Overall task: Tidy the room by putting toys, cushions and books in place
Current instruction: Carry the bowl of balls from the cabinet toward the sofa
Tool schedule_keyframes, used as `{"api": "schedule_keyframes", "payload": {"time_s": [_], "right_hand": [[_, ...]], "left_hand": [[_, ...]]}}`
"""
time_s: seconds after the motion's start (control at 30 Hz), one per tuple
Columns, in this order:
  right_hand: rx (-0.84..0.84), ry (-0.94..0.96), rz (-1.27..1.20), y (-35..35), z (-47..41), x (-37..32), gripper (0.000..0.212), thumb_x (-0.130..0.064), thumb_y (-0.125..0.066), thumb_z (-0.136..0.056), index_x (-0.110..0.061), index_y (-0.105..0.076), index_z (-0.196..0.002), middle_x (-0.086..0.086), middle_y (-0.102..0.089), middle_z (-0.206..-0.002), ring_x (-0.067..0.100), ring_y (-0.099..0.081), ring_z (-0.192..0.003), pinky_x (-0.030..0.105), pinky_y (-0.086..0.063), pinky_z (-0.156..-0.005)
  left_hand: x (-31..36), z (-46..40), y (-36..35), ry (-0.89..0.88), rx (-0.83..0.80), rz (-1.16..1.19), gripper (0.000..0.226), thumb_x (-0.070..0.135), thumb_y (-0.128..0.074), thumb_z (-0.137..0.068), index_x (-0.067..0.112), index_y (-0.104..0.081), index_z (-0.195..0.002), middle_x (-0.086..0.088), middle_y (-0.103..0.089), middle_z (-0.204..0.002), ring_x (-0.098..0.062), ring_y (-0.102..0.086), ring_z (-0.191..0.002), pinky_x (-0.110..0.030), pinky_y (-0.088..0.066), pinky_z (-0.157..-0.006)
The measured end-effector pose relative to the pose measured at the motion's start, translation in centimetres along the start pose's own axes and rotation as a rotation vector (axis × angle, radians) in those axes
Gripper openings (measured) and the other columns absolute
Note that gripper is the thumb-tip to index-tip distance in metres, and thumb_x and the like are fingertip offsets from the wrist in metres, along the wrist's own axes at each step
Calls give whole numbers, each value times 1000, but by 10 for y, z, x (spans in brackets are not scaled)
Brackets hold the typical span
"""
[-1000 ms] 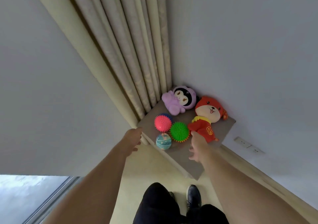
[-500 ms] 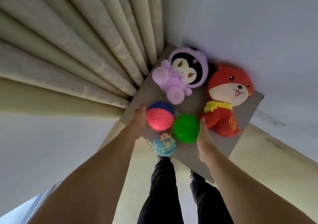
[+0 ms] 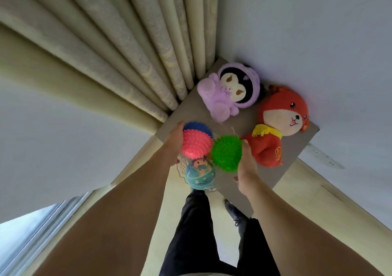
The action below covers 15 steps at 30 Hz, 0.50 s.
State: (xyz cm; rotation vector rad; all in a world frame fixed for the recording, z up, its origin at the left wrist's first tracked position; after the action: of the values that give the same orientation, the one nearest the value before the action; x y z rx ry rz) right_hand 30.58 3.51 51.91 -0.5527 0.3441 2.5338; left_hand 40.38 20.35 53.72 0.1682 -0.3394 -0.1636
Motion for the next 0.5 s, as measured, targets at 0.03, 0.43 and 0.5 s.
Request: {"api": "schedule_keyframes", "payload": {"time_s": [0.03, 0.43, 0.5], "right_hand": [[-25, 21, 20, 4, 16, -6, 56, -63, -37, -94, -22, -48, -130, 3, -60, -119, 10, -55, -85, 27, -39, -71], [-288, 299, 355, 21, 158, -7, 88, -76, -19, -85, -14, -46, -141, 10, -50, -142, 31, -49, -128, 49, -36, -110], [-314, 317, 420, 19, 183, 1, 86, -74, -22, -85, -12, -52, -136, 8, -54, -136, 29, -54, -121, 47, -41, -106]], "left_hand": [[-4, 22, 6, -11, 20, 21, 68, 70, -34, -93, 29, -38, -147, -5, -47, -146, -29, -43, -132, -59, -27, -108], [-129, 213, 69, -103, 204, 497, 57, 58, -36, -95, 23, -43, -139, -9, -51, -137, -33, -48, -124, -69, -27, -106], [-158, 237, 78, -90, 254, 563, 52, 55, -37, -95, 21, -46, -134, -9, -52, -131, -32, -51, -117, -69, -31, -104]]}}
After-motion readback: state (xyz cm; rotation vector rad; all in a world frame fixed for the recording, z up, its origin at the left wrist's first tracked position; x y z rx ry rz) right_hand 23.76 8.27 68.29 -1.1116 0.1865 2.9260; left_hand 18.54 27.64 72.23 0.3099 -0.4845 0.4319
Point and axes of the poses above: each hand's wrist, its own z-axis away from the middle knuckle, its own y-axis out of the back of the hand, x = y × z, the point moved 2 cm from there along -z, towards the middle knuckle
